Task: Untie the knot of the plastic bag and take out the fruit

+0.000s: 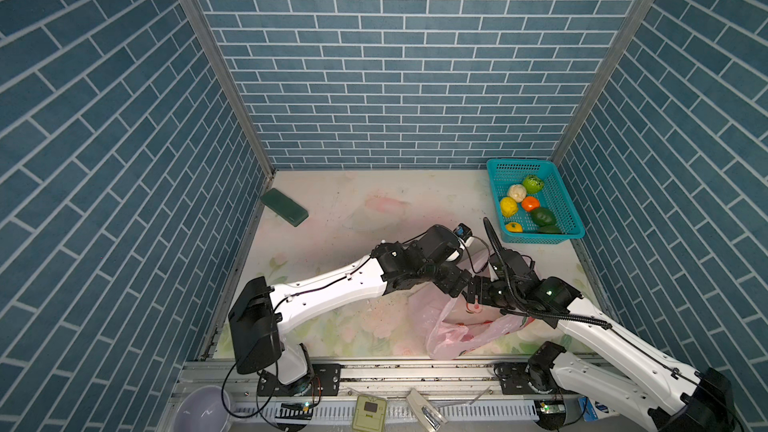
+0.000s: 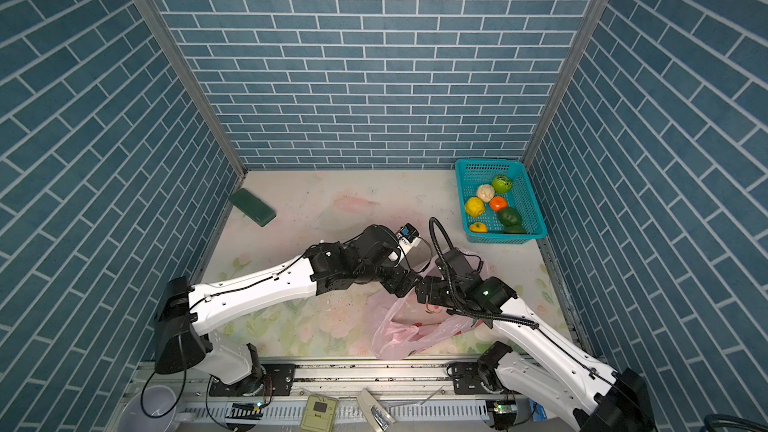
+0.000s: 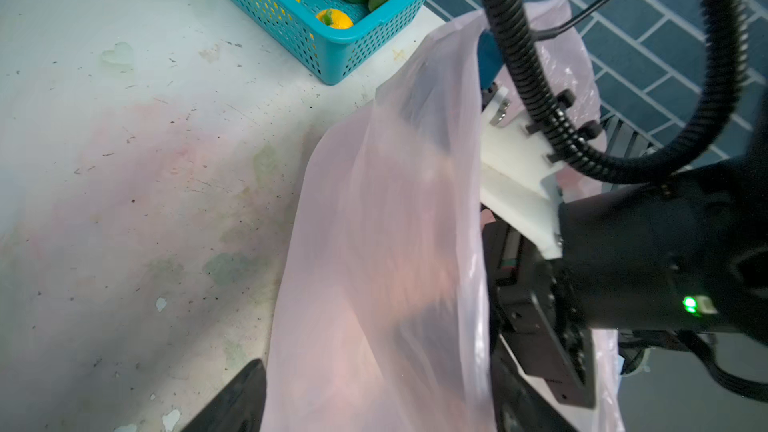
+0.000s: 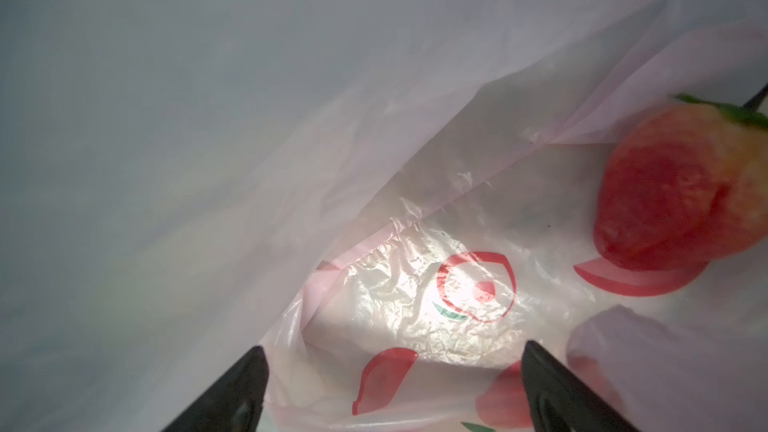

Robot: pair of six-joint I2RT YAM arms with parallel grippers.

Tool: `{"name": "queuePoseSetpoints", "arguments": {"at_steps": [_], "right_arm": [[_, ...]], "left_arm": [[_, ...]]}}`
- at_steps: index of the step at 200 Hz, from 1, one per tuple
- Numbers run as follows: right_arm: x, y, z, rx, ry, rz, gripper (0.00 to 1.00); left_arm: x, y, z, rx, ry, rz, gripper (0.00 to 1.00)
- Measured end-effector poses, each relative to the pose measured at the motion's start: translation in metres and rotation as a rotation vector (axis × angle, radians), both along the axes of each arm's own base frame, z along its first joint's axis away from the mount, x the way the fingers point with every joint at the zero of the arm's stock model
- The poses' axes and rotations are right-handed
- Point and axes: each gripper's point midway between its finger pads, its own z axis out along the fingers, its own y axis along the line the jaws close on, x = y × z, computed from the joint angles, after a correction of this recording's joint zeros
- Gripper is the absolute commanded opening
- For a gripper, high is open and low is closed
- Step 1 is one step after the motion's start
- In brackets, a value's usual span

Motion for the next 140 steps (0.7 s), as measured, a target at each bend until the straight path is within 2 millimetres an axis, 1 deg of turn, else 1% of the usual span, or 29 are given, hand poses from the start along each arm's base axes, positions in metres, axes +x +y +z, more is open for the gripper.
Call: {"name": "queuePoseSetpoints", "arguments": {"at_steps": [24, 35, 44, 55, 79, 84, 94, 110, 119, 140], "right_arm": [[-0.005, -0.003, -0.014, -0.013, 0.024, 0.002, 0.94], [-0.007, -0.004, -0.018, -0.017, 0.032, 0.003, 0.94], [-0.008, -0.005, -0.021, -0.019, 0.036, 0.004, 0.94], [-0.008, -0.005, -0.022, -0.016, 0.037, 0.006, 0.94], [-0.010, -0.006, -0.024, -0.010, 0.031, 0.007, 0.94], [-0.010, -0.006, -0.023, -0.008, 0.029, 0.007, 0.94], [-0.010, -0.006, -0.022, -0.005, 0.024, 0.008, 0.94], [-0.010, -0.005, -0.022, -0.004, 0.021, 0.011, 0.94], [-0.010, -0.005, -0.021, -0.003, 0.019, 0.014, 0.94], [-0.010, -0.002, -0.018, 0.015, 0.011, 0.030, 0.95]], "left_arm": [[0.010, -0.013, -0.003, -0.016, 0.010, -0.012, 0.70], [0.014, -0.021, -0.002, -0.036, 0.009, -0.020, 0.61], [0.016, -0.026, -0.003, -0.048, 0.011, -0.025, 0.57], [0.016, -0.031, -0.005, -0.062, 0.021, -0.033, 0.54], [0.014, -0.041, -0.011, -0.082, 0.043, -0.057, 0.53], [0.014, -0.043, -0.013, -0.085, 0.048, -0.063, 0.51], [0.013, -0.047, -0.016, -0.093, 0.060, -0.071, 0.41], [0.012, -0.050, -0.018, -0.101, 0.067, -0.079, 0.12], [0.013, -0.051, -0.018, -0.105, 0.077, -0.067, 0.00], [0.018, -0.047, -0.019, -0.102, 0.068, -0.037, 0.00]]}}
